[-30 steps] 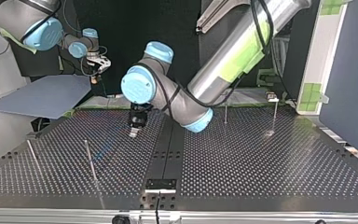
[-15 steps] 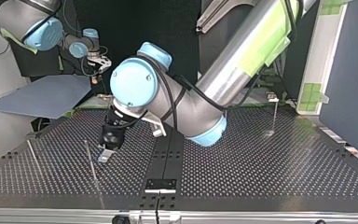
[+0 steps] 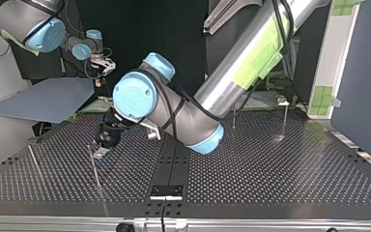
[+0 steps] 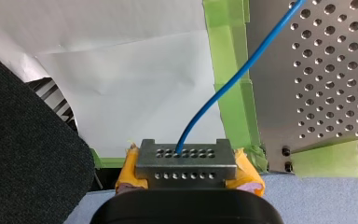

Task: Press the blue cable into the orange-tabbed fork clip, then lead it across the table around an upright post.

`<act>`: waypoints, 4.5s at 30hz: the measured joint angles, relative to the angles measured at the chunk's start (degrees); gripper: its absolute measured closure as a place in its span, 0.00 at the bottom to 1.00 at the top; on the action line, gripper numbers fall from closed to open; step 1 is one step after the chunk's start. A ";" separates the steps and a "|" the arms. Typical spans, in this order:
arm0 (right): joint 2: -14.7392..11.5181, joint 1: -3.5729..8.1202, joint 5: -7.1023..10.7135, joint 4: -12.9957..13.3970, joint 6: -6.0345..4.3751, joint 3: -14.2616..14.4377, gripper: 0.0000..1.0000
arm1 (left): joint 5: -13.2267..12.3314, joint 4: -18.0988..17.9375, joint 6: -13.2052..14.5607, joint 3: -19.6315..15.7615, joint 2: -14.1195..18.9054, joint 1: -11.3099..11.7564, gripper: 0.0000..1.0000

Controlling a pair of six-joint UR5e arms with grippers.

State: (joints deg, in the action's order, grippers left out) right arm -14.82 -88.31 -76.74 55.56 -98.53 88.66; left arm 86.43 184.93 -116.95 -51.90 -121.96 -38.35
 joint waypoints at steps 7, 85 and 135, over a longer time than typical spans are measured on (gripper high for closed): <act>0.00 -0.04 0.00 -0.03 0.00 -0.01 1.00 | 0.13 2.09 2.82 -0.01 -0.45 0.25 0.07; -0.03 -1.00 0.65 -0.32 0.34 -0.10 1.00 | 18.12 2.66 8.88 -12.98 11.40 0.63 0.05; -0.06 -2.09 0.71 -0.20 0.43 -0.10 1.00 | 21.47 -25.27 6.93 -40.88 25.08 0.49 0.05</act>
State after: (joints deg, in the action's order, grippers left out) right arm -14.88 -90.40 -76.03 55.36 -98.10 88.56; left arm 107.90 159.66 -110.01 -92.79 -96.88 -37.86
